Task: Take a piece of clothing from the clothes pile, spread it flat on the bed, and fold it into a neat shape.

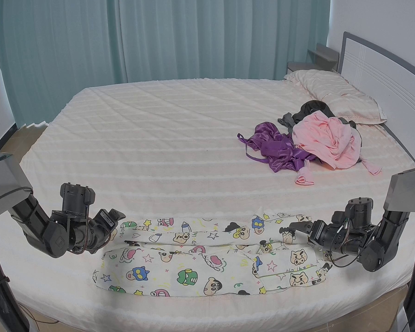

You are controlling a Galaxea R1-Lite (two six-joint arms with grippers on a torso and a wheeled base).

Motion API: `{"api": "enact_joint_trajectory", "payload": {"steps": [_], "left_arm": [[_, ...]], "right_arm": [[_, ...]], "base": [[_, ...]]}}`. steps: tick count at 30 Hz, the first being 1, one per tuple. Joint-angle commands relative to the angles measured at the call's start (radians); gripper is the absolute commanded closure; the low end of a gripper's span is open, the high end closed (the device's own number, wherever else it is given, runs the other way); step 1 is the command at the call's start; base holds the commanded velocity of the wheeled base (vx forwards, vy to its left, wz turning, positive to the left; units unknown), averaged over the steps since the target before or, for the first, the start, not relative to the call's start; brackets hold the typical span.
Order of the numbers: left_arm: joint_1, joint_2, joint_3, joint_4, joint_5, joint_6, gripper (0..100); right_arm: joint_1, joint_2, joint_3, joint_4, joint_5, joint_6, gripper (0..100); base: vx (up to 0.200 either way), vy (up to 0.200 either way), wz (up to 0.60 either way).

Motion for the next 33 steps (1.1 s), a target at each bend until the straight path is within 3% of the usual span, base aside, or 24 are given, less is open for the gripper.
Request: {"api": "enact_joint_trajectory", "payload": {"steps": [1,9,27,28,33], "left_arm": [[-0.009,-0.002,-0.005,-0.001,-0.001,-0.004,0],[-0.018,0.004,0.008,-0.001,-0.001,-0.005,0],[-0.021,0.009,0.011,-0.002,0.001,-0.004,0],[-0.021,0.009,0.011,-0.002,0.001,-0.004,0],[-0.021,0.009,0.011,-0.001,0.001,-0.004,0]], "right_arm": [[0.008,0.042,-0.027,0.000,-0.001,-0.001,0],[0.023,0.045,0.005,-0.003,-0.079,-0.005,0],[0.023,0.102,-0.038,-0.067,-0.081,-0.010,0],[0.023,0.102,-0.041,-0.066,-0.081,-0.010,100],[0.022,0.096,-0.029,-0.072,-0.081,-0.008,100]], "base": [[0.000,0.000,0.00],[0.000,0.000,0.00],[0.000,0.000,0.00],[0.000,0.000,0.00],[0.000,0.000,0.00]]}}
